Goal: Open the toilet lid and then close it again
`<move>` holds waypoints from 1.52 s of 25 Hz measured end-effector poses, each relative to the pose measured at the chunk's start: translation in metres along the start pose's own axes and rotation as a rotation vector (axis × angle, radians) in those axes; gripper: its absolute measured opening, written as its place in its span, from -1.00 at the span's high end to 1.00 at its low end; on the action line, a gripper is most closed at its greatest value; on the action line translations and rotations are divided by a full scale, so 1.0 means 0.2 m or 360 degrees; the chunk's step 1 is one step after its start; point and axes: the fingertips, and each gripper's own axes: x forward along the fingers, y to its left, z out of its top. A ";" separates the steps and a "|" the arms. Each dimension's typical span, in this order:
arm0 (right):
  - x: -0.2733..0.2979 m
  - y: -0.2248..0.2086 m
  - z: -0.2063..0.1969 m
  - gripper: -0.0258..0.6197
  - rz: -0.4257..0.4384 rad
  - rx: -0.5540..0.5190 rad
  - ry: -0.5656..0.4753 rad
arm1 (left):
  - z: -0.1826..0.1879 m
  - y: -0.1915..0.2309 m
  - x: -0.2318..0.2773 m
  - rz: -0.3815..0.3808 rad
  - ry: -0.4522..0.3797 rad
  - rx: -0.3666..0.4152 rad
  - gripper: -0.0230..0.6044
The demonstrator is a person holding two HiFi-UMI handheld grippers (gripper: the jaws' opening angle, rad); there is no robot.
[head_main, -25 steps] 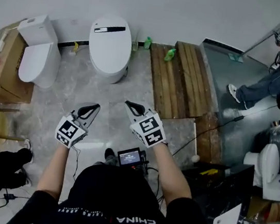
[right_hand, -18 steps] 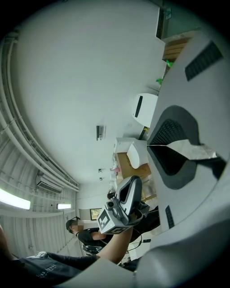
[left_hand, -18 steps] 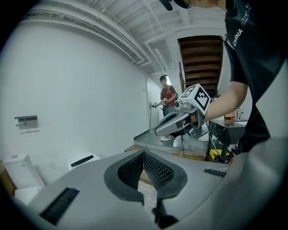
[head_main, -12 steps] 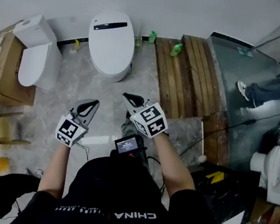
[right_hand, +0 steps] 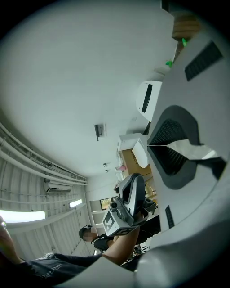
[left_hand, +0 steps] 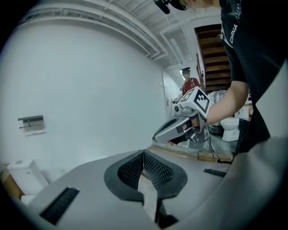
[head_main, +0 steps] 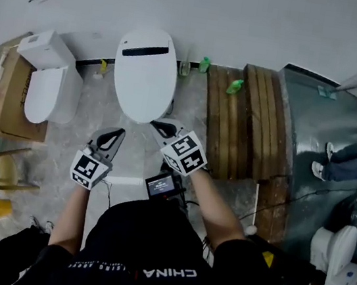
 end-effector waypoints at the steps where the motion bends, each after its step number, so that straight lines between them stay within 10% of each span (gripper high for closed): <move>1: 0.02 -0.05 0.02 0.87 0.0016 -0.0005 0.0010 | 0.01 0.04 0.05 0.0007 0.0006 -0.0015 0.89; 12: 0.23 -0.44 0.19 0.87 0.0095 -0.0039 0.0012 | 0.13 0.34 0.40 0.0072 0.0004 -0.0086 0.89; 38: 0.54 -0.29 0.35 0.87 -0.0097 -0.0008 0.0023 | 0.04 0.66 0.28 -0.0177 -0.0010 -0.0018 0.89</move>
